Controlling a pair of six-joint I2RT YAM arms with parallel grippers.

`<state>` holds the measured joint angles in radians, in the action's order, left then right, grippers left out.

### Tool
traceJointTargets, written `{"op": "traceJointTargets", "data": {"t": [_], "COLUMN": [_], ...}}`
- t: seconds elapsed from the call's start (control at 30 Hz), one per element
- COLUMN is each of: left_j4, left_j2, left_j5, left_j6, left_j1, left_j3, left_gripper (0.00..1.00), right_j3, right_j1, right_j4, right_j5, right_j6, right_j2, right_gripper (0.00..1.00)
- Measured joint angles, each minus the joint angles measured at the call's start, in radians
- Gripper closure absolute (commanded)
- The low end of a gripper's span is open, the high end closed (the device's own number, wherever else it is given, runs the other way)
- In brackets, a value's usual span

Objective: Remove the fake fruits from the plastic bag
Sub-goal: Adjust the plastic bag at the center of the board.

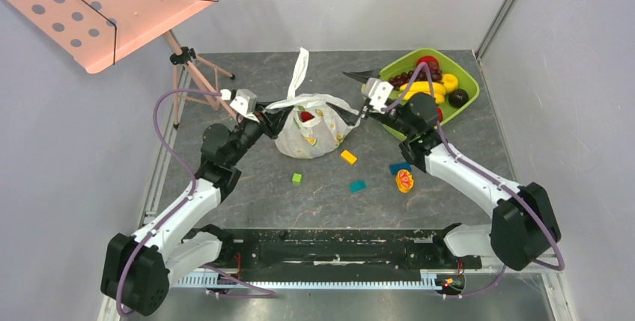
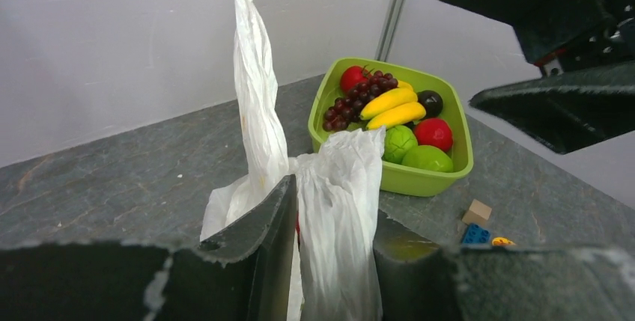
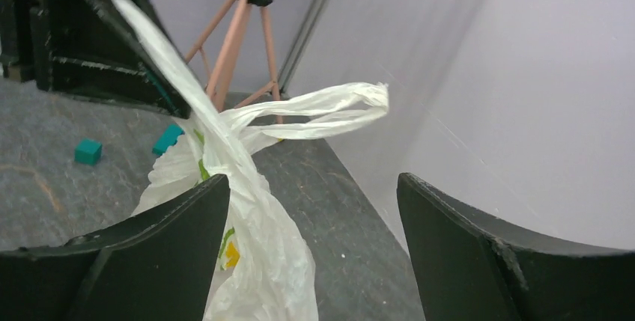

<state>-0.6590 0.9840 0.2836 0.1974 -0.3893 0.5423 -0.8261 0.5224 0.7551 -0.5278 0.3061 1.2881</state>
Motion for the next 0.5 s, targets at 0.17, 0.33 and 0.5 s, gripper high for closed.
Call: {"op": "traceJointTargets", "data": {"t": [0.17,0.33,0.5], "left_j4": [0.028,0.053,0.070], "left_j2": [0.019,0.032,0.032], "left_j5": [0.055,0.097,0.142], "left_j6": [-0.010,-0.021,-0.023], "left_j1": [0.000,0.000,0.000], "left_j3": [0.056,0.100,0.120], "left_gripper": [0.69,0.71,0.69], "right_j3": [-0.104,-0.174,-0.237], "right_j1": [0.049,0.126,0.179], "right_j4": [-0.104,-0.208,-0.253], "right_j5": [-0.097,-0.102,-0.039], "right_j6": [0.143,0.247,0.293], "right_j2": [0.091,0.177,0.266], "right_gripper": [0.15,0.17,0.87]}}
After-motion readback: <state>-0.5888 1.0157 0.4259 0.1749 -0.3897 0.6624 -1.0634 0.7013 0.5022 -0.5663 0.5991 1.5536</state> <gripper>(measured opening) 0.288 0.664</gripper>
